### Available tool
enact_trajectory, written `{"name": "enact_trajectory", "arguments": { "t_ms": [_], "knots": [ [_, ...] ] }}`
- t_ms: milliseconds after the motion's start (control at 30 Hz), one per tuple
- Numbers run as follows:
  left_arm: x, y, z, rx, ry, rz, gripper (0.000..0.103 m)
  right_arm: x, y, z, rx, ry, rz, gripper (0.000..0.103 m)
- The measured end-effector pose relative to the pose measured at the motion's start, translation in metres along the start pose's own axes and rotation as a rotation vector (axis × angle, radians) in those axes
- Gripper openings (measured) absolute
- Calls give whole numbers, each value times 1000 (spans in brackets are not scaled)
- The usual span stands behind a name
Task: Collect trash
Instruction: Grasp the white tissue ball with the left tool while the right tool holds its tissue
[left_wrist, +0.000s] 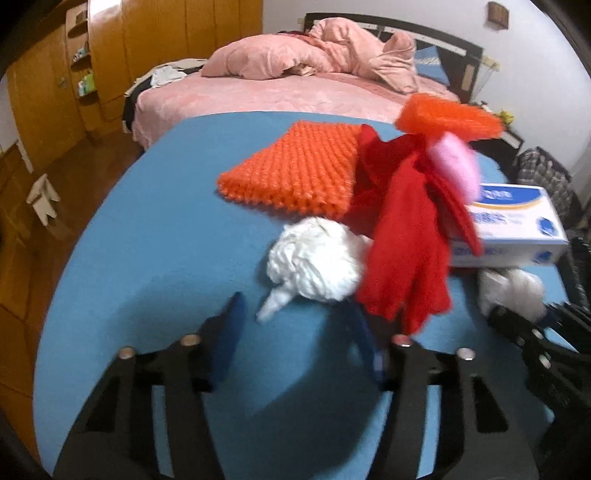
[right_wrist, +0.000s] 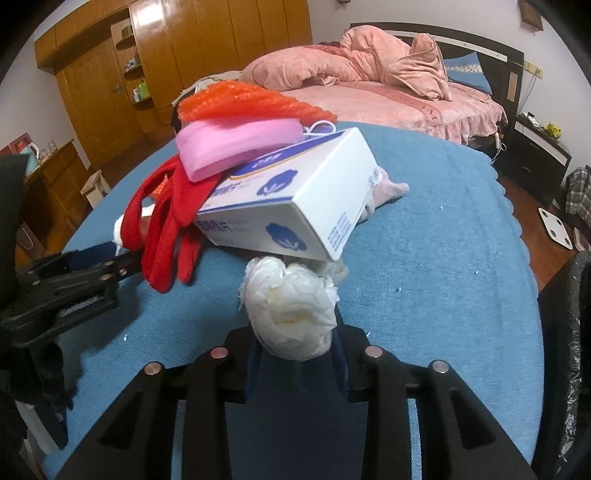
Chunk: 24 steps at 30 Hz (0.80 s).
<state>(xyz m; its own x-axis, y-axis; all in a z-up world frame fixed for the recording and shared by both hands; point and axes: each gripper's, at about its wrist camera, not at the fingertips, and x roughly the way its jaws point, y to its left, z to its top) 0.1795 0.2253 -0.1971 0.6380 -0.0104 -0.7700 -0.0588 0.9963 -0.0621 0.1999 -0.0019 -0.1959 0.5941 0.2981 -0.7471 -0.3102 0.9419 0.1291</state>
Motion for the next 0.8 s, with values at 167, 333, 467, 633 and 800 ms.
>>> {"name": "enact_trajectory", "arguments": {
  "t_ms": [167,333,467,633,800],
  "knots": [
    [-19,8,-24,-37,-6,10,50,-3,-1,-2,-5,-2,-9,33],
    [-19,14,-9,-57,-35,45,68,-3,-4,-1,-1,-2,-10,34],
    [-19,15,16,-66,-75,56,76,-3,-2,-3,2,1,-8,34],
    [-7,14,38,-80,-81,58,77,-2,-2,-3,-10,5,-11,36],
    [9,6,39,-75,-42,6,80,-2,-3,-4,-10,6,-9,36]
  ]
}}
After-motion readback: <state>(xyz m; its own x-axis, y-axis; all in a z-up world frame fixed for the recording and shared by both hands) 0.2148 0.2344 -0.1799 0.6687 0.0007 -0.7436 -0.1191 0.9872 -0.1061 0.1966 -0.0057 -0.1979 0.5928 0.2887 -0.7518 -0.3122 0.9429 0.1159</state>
